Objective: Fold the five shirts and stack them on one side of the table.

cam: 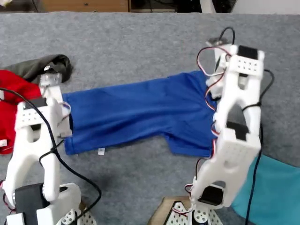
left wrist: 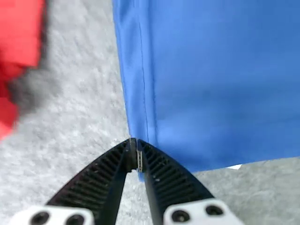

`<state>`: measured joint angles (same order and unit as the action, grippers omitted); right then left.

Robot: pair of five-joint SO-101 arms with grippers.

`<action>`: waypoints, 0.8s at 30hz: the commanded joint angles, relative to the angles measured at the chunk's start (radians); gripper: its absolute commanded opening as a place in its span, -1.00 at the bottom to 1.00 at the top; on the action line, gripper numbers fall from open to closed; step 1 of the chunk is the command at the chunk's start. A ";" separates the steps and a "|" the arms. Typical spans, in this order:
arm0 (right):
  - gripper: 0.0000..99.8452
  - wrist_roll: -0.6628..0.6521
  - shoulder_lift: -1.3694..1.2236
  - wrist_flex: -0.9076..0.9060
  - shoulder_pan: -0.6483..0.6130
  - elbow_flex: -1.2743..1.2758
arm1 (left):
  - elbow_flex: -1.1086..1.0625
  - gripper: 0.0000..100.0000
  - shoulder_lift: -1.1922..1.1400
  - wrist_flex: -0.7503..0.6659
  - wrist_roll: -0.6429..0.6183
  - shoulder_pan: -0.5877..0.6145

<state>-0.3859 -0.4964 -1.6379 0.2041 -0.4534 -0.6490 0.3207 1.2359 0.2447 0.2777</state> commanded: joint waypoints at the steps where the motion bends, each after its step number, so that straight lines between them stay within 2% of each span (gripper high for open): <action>1: -0.99 -0.046 0.170 -0.078 -0.010 -0.022 | 0.172 -0.96 0.027 0.060 0.008 -0.002; 5: -0.99 -0.055 0.260 -0.061 -0.016 0.127 | 0.206 -0.96 0.018 0.043 -0.025 -0.071; 12: -0.99 -0.054 0.398 0.187 -0.038 0.616 | 0.152 -0.96 -0.081 -0.080 -0.129 -0.203; 18: -0.99 -0.048 0.498 0.376 -0.113 0.935 | 0.155 -0.96 -0.193 -0.120 -0.146 -0.244; 24: -0.99 -0.054 0.512 0.459 -0.130 1.049 | 0.157 -0.96 -0.213 -0.118 -0.141 -0.239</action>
<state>-0.4335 -0.0483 -1.2037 0.0875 0.5685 -0.5033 0.1013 1.1316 0.1066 0.0430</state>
